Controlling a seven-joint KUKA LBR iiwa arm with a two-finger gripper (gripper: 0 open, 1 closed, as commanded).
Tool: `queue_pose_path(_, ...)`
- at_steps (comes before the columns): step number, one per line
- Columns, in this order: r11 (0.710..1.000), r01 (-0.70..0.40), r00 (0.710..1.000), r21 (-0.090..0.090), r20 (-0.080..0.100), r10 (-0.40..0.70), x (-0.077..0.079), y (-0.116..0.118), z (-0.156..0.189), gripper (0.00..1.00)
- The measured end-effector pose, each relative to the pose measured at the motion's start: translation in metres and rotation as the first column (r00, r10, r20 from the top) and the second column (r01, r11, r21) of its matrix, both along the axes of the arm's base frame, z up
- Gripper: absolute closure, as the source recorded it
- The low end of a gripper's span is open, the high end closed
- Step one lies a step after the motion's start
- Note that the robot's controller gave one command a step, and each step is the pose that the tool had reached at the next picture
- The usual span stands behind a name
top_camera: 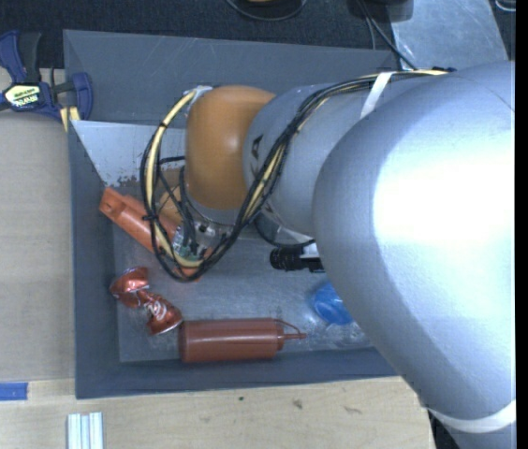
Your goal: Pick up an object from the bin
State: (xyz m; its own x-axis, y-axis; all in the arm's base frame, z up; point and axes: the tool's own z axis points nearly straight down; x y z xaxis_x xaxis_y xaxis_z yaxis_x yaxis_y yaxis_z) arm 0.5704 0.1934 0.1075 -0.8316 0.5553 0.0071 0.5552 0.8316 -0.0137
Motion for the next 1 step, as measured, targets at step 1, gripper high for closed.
queue_pose_path(1,1.0,0.0,1.0,-0.001,-0.003,0.0,-0.0008,-0.0004,0.0208,1.0)
